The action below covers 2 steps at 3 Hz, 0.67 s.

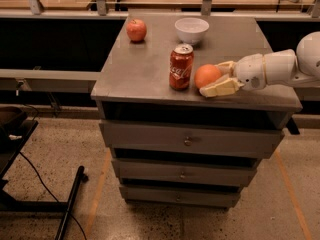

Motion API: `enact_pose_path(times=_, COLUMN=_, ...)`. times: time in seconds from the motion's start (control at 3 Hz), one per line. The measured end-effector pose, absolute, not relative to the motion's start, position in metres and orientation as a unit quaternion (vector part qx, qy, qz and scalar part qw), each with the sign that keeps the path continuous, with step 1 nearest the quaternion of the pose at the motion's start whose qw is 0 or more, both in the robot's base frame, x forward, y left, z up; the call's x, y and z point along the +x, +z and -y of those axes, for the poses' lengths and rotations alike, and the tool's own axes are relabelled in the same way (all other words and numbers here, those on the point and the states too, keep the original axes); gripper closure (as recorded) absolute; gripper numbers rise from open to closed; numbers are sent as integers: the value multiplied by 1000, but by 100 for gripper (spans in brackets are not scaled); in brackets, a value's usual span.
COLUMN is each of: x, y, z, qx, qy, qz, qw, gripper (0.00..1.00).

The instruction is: Move orange near coke can

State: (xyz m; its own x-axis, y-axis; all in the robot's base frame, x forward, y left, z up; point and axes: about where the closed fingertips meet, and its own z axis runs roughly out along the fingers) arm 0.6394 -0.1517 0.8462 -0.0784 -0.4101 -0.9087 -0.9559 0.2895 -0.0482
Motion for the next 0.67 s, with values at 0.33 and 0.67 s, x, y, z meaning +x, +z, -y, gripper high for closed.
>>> enact_pose_path(times=0.33, x=640, y=845, z=149, qx=-513, qy=308, qz=-666, qw=445, gripper=29)
enact_pose_path(times=0.67, x=640, y=844, z=146, qx=-514, qy=310, qz=-665, qw=444, gripper=6)
